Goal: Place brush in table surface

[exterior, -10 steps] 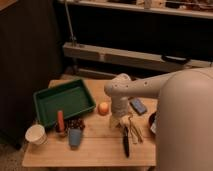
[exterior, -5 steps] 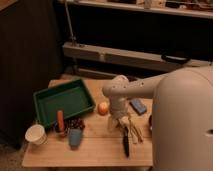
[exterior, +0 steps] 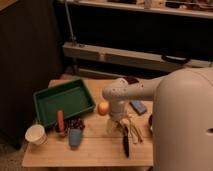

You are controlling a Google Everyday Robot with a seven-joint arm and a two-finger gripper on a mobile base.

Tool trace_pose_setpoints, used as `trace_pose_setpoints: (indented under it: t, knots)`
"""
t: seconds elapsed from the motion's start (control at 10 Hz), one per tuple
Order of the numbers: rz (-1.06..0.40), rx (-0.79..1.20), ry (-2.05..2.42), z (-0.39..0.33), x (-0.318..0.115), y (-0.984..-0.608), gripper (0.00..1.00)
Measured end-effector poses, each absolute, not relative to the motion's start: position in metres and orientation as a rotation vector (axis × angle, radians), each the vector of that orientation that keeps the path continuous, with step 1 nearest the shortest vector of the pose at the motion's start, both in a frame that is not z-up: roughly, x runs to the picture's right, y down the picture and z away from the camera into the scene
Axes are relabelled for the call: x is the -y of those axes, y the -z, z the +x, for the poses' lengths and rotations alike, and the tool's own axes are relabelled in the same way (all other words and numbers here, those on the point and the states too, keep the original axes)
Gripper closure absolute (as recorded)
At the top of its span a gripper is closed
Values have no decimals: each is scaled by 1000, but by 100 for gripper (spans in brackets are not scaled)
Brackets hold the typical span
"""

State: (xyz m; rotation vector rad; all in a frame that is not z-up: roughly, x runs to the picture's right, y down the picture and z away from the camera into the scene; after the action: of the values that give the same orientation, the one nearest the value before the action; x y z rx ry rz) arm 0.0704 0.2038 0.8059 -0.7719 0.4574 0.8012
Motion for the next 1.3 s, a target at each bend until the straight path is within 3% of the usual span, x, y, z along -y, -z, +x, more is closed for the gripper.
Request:
trace_pose_setpoints:
  t: [1.3]
  knots:
    - [-849, -421, -804, 72, -210, -834, 20]
